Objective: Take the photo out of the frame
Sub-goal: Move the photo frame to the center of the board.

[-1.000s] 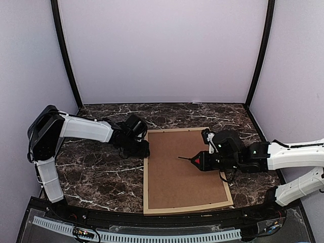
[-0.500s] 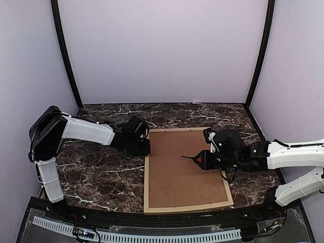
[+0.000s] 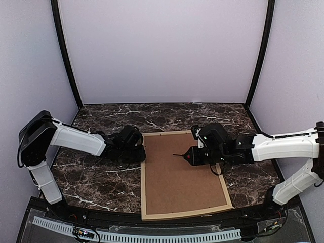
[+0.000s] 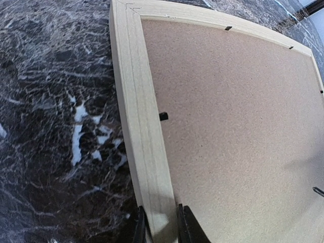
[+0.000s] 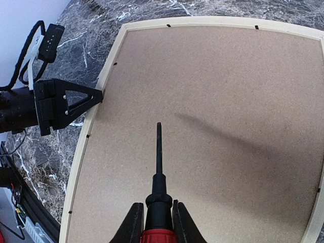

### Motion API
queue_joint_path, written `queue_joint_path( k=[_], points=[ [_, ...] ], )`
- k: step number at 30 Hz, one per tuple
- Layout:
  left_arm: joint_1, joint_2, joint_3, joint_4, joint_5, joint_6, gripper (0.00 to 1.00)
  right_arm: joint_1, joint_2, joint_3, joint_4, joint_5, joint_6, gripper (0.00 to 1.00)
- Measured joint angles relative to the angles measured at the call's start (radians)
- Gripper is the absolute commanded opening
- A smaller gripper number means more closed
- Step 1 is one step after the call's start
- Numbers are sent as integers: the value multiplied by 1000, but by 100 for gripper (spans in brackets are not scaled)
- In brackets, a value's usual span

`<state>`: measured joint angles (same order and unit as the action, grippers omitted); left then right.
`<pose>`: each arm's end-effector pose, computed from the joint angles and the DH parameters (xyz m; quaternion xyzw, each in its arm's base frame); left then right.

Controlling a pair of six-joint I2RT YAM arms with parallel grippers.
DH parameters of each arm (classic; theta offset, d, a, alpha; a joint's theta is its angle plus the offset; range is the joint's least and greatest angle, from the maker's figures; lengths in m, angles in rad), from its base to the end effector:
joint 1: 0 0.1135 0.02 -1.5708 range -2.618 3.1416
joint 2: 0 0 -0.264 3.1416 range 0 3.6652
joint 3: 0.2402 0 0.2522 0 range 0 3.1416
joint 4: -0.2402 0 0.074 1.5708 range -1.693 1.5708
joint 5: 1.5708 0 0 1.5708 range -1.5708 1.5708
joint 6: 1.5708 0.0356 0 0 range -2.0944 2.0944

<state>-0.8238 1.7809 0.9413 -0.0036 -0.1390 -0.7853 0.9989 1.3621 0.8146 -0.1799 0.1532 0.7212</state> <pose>0.2455 -0.2578 0.1478 -0.0068 0.9326 -0.2108 0.2929 0.1600 0.2386 0.2229 -0.0949 0.9053 0.2637 0.3192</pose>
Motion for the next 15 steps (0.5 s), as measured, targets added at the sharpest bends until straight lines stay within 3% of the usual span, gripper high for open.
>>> queue_joint_path(
  k=[6, 12, 15],
  points=[
    [-11, -62, -62, -13, 1, -16, 36, 0, 68, 65, 1, -24, -10, 0],
    [-15, -115, -74, -108, 0, 21, 59, 0, 114, 114, 10, -48, -11, 0],
    [-19, -153, -74, -151, -9, 49, 64, 0, 128, 130, 15, -53, -11, 0]
  ],
)
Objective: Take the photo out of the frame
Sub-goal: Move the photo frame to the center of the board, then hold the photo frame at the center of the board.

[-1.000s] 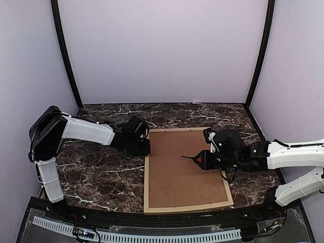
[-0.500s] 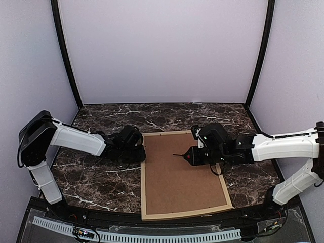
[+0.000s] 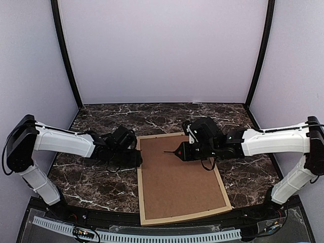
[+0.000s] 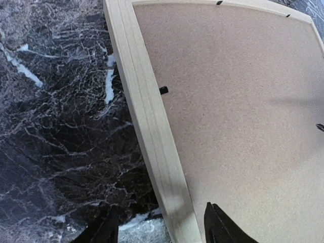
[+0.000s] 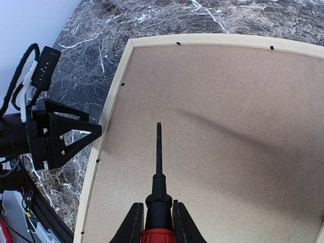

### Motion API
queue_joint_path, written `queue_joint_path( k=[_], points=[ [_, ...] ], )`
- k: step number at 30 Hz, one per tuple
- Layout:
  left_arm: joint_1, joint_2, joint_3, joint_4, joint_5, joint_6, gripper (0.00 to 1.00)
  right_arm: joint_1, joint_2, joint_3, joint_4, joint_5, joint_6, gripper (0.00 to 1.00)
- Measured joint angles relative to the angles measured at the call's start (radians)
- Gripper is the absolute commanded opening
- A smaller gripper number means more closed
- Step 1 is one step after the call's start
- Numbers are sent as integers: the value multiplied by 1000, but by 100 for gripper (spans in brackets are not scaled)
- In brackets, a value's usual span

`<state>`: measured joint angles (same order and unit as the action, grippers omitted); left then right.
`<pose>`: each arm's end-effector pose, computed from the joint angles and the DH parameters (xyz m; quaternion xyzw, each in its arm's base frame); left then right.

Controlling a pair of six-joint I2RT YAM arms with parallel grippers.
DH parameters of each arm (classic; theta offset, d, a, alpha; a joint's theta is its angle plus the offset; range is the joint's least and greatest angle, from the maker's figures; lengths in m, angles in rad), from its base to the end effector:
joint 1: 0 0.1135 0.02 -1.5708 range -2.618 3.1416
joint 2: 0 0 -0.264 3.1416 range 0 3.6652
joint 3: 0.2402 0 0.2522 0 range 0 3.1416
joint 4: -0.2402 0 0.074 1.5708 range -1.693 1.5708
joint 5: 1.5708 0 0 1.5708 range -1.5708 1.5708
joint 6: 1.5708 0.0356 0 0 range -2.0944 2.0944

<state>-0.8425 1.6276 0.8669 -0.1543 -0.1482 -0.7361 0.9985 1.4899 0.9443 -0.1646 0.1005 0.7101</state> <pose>0.2172 -0.2356 0.1651 0.0264 0.9441 -0.1786 0.2760 0.1775 0.2689 0.2295 -0.1097 0.9013 0.2842 0.3080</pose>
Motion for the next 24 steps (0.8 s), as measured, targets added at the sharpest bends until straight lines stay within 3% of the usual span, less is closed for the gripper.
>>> queue_joint_path(
  k=[9, 16, 24],
  points=[
    [76, -172, -62, 24, 23, 80, 55, 0, 44, 26, 19, -28, 1, 0],
    [210, -155, -126, 123, 191, 129, 50, 0, 85, 50, 48, -59, 0, 0],
    [251, -93, -126, 228, 313, 135, 47, 0, 135, 68, 76, -87, 0, 0]
  ],
)
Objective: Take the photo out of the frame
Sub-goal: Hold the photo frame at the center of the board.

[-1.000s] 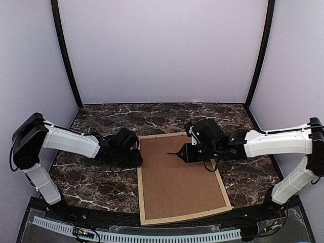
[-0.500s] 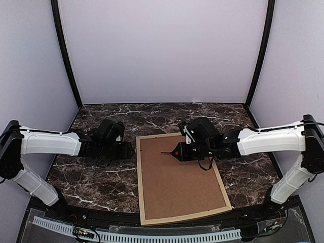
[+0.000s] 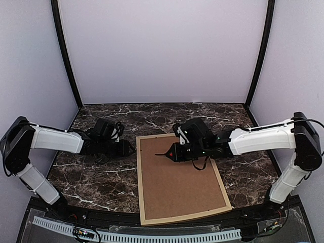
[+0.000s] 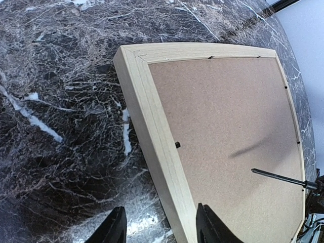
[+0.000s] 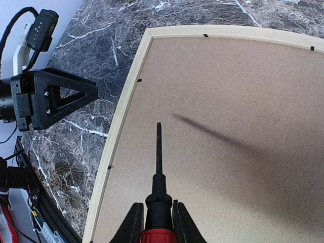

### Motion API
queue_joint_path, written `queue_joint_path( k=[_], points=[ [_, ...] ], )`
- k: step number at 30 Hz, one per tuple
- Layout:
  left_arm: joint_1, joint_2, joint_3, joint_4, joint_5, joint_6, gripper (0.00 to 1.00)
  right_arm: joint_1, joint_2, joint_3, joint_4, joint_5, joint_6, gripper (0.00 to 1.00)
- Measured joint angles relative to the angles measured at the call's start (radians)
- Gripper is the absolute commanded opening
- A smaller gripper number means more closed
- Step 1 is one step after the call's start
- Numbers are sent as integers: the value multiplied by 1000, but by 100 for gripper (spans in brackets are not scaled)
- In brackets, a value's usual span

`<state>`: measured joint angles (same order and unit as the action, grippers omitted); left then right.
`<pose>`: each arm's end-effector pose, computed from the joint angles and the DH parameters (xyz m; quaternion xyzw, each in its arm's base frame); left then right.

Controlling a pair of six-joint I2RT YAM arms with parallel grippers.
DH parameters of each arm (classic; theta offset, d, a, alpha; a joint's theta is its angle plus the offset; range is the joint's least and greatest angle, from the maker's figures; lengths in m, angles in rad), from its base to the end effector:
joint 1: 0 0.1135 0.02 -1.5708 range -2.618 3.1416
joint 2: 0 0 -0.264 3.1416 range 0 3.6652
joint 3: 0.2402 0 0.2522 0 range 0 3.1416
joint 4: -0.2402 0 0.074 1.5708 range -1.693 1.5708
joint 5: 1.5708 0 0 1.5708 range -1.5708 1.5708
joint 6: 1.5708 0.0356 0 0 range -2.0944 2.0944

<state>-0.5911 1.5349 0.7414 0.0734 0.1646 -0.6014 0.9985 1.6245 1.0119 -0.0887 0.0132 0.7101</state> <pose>0.2518 -0.1760 0.1728 0.0293 0.9080 -0.2929 0.2982 0.1915 0.2963 0.2146 -0.1276 0.8979 0.3137 0.2811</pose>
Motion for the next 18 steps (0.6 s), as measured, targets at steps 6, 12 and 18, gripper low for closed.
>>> queue_joint_path(
  k=[6, 12, 18],
  points=[
    [18, 69, 4, 54, 55, 0, 36, 0, 50, 35, 23, -43, -4, 0],
    [26, 126, 10, 79, 86, -2, 33, 0, 99, 65, 40, -63, -7, 0],
    [27, 148, 23, 93, 92, -6, 32, 0, 164, 112, 54, -65, -13, 0]
  ],
)
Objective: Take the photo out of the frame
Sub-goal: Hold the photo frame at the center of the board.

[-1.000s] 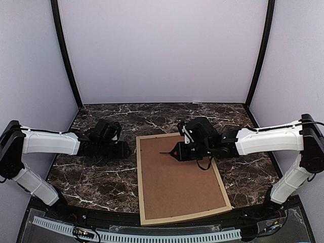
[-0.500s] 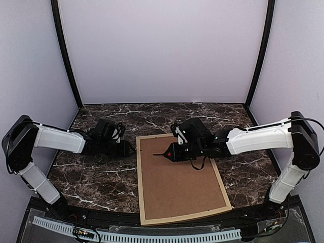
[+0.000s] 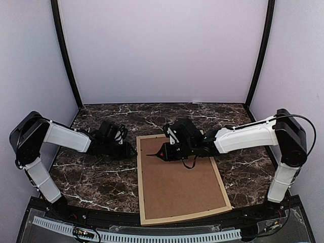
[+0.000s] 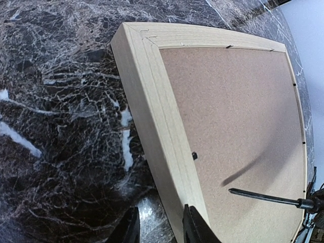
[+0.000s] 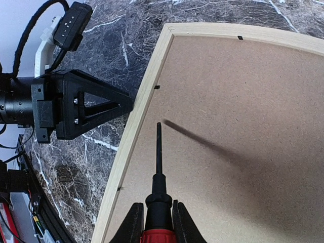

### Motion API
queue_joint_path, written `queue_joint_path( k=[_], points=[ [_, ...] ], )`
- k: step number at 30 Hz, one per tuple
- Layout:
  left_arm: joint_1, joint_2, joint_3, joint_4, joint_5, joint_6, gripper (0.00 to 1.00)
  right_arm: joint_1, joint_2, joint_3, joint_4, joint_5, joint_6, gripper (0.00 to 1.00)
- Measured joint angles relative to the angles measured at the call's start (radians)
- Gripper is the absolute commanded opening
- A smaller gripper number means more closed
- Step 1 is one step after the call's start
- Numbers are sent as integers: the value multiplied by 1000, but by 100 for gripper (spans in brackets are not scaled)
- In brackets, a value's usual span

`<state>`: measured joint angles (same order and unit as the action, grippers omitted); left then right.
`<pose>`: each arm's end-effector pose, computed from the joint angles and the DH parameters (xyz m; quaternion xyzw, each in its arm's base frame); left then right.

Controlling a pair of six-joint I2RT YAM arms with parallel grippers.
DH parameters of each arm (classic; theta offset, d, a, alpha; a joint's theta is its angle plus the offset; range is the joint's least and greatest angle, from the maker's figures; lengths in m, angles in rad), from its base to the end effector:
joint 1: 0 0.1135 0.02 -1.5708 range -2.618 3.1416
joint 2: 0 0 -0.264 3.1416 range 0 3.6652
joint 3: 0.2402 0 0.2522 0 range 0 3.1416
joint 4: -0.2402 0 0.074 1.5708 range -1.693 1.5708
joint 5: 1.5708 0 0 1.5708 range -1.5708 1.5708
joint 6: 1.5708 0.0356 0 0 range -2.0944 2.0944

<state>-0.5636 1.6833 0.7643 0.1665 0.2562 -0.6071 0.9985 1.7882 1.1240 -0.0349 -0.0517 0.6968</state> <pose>0.2700 -0.1813 0.1434 0.0310 0.9108 -0.3157 0.2641 0.2100 0.3294 0.1970 -0.1470 0.8943 0.3319 0.2617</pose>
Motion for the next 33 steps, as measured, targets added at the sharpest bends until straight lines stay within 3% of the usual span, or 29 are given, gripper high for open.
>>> queue_joint_path(
  k=[20, 33],
  points=[
    [12, 48, 58, 19, 4, -14, 37, -49, 122, 118, 14, -2, -12, 0],
    [12, 96, 100, 27, 8, -13, 26, -56, 135, 131, 24, -44, -11, 0]
  ],
)
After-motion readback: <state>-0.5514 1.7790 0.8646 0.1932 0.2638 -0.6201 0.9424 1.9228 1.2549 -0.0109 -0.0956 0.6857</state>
